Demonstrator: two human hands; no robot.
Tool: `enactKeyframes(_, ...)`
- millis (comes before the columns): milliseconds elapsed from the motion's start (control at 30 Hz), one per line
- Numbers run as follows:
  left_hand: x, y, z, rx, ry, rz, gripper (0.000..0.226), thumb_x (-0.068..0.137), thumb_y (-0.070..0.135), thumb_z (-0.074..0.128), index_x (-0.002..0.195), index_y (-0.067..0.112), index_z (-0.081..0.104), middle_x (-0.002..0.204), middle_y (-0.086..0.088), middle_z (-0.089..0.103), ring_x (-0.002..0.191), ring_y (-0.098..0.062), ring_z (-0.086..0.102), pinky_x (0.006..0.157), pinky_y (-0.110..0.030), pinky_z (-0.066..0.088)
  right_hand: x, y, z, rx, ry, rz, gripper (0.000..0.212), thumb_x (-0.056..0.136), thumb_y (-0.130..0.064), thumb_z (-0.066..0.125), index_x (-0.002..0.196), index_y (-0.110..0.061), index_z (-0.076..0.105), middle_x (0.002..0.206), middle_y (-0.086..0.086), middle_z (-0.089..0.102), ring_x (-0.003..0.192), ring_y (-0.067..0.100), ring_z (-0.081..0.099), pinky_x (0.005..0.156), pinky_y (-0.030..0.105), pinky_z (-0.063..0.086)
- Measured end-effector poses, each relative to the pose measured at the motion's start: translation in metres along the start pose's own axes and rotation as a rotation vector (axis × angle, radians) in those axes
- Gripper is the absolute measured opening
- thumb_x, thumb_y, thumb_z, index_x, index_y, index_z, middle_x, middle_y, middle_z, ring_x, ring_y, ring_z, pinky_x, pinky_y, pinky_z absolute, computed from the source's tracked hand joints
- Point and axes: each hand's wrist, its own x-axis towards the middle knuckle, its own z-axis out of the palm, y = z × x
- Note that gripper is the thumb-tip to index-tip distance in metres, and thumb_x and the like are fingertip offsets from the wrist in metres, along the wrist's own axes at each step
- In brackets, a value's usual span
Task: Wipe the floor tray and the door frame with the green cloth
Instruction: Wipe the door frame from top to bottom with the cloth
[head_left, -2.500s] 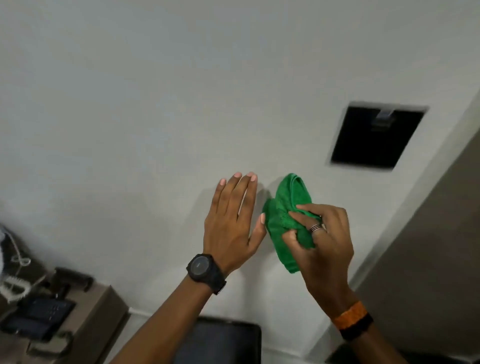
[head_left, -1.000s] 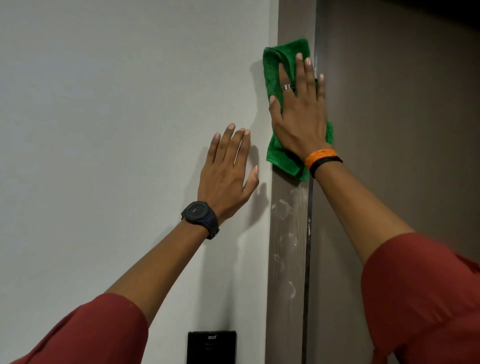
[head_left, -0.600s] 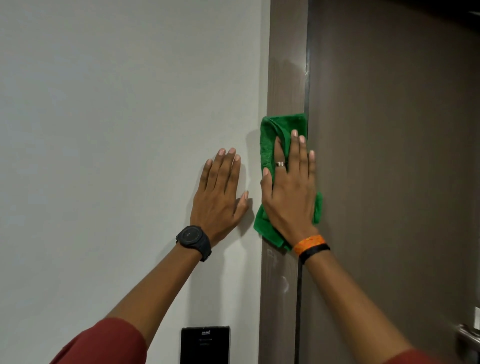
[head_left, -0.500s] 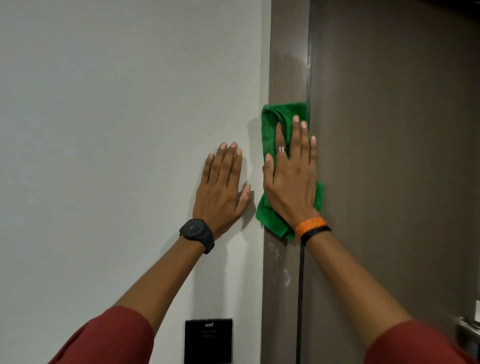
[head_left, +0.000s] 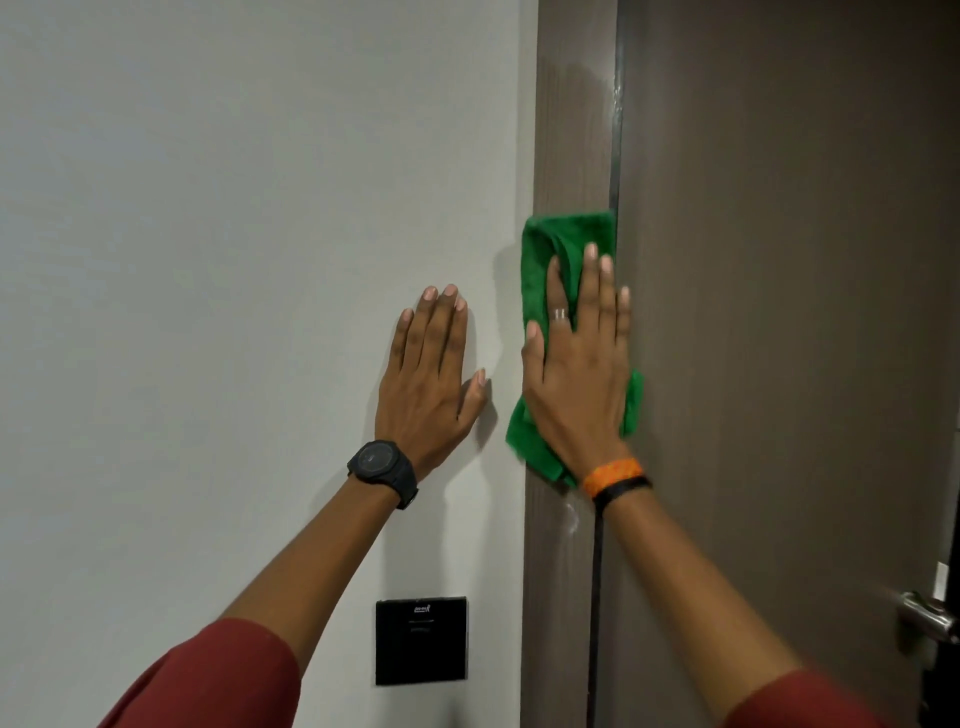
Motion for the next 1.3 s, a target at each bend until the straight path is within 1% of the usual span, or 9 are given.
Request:
enactKeyframes(133, -0.022, 0.006, 0.004, 0.007, -0.014, 0.007, 0.073, 0.101, 0.035, 0.041, 0.160, 0.001, 0.015, 0.169, -0.018, 0.015, 0.158, -0.031, 0.008, 0.130, -0.047, 0.009, -0.074, 0.007, 0.011, 0.024, -0.035, 0.016, 0.064, 0.107, -0.035, 0.032, 0.166, -0.020, 0.012, 0.175, 0.015, 0.002, 0.164, 0.029, 0.001, 0.134, 0.051, 0.012)
enactKeyframes(233, -0.031, 0.009, 0.004, 0.006, -0.030, 0.012, 0.072, 0.101, 0.036, 0.039, 0.160, 0.001, 0.015, 0.169, -0.017, 0.014, 0.159, -0.030, 0.007, 0.131, -0.044, 0.005, -0.089, 0.008, 0.014, 0.041, -0.038, 0.027, 0.062, 0.106, -0.032, 0.034, 0.165, -0.019, 0.017, 0.175, 0.016, 0.005, 0.164, 0.030, 0.003, 0.134, 0.052, 0.013)
enactKeyframes(467, -0.031, 0.010, -0.002, 0.013, -0.072, 0.015, 0.073, 0.101, 0.039, 0.036, 0.160, 0.002, 0.013, 0.169, -0.018, 0.015, 0.158, -0.030, 0.008, 0.131, -0.045, 0.007, -0.008, 0.002, 0.000, 0.090, 0.045, 0.008, 0.057, 0.109, -0.025, 0.032, 0.164, -0.013, 0.021, 0.173, 0.021, 0.010, 0.163, 0.035, 0.007, 0.134, 0.054, 0.012)
enactKeyframes(567, -0.033, 0.007, -0.004, 0.015, -0.065, 0.015, 0.073, 0.101, 0.039, 0.036, 0.160, 0.002, 0.014, 0.169, -0.018, 0.016, 0.158, -0.030, 0.008, 0.131, -0.044, 0.006, 0.029, -0.003, -0.004, 0.089, 0.104, -0.001, 0.057, 0.106, -0.021, 0.038, 0.162, -0.012, 0.026, 0.172, 0.025, 0.011, 0.162, 0.039, 0.009, 0.133, 0.055, 0.014)
enactKeyframes(700, -0.043, 0.008, -0.002, 0.025, -0.083, 0.003, 0.072, 0.102, 0.038, 0.037, 0.160, 0.002, 0.014, 0.169, -0.017, 0.015, 0.158, -0.030, 0.008, 0.131, -0.045, 0.007, 0.011, -0.001, 0.001, 0.104, 0.161, -0.057, 0.055, 0.103, -0.019, 0.043, 0.157, -0.011, 0.038, 0.170, 0.018, 0.027, 0.160, 0.035, 0.022, 0.134, 0.053, 0.015)
enactKeyframes(767, -0.051, 0.008, 0.000, 0.038, -0.099, 0.002, 0.072, 0.102, 0.038, 0.038, 0.160, 0.002, 0.014, 0.169, -0.017, 0.015, 0.158, -0.030, 0.008, 0.131, -0.046, 0.007, -0.009, 0.000, 0.005, 0.109, 0.110, -0.069, 0.058, 0.102, -0.023, 0.043, 0.159, -0.010, 0.036, 0.170, 0.014, 0.028, 0.161, 0.031, 0.021, 0.134, 0.051, 0.014)
enactKeyframes(1000, -0.085, 0.015, 0.001, 0.037, -0.151, 0.018, 0.074, 0.101, 0.038, 0.038, 0.160, 0.001, 0.014, 0.169, -0.018, 0.013, 0.158, -0.031, 0.008, 0.131, -0.045, 0.005, -0.091, 0.006, 0.005, 0.117, -0.095, -0.070, 0.085, 0.090, -0.036, 0.048, 0.164, -0.007, 0.016, 0.175, 0.015, 0.008, 0.164, 0.032, 0.002, 0.134, 0.054, 0.007)
enactKeyframes(1167, -0.110, 0.021, 0.001, 0.016, -0.177, 0.022, 0.076, 0.099, 0.038, 0.042, 0.159, -0.001, 0.018, 0.169, -0.019, 0.015, 0.158, -0.032, 0.010, 0.130, -0.049, 0.010, -0.115, 0.019, -0.002, 0.345, -0.197, -0.094, 0.104, 0.069, -0.038, 0.060, 0.161, -0.007, 0.023, 0.175, 0.013, -0.003, 0.163, 0.033, -0.006, 0.134, 0.057, -0.001)
enactKeyframes(1300, -0.127, 0.028, 0.000, -0.003, -0.204, 0.017, 0.076, 0.099, 0.038, 0.043, 0.159, -0.001, 0.018, 0.169, -0.019, 0.015, 0.158, -0.033, 0.010, 0.130, -0.049, 0.011, -0.135, 0.030, -0.010, 0.320, -0.321, -0.176, 0.114, 0.062, -0.038, 0.060, 0.163, -0.006, 0.018, 0.174, 0.016, -0.007, 0.163, 0.037, -0.008, 0.132, 0.061, 0.000)
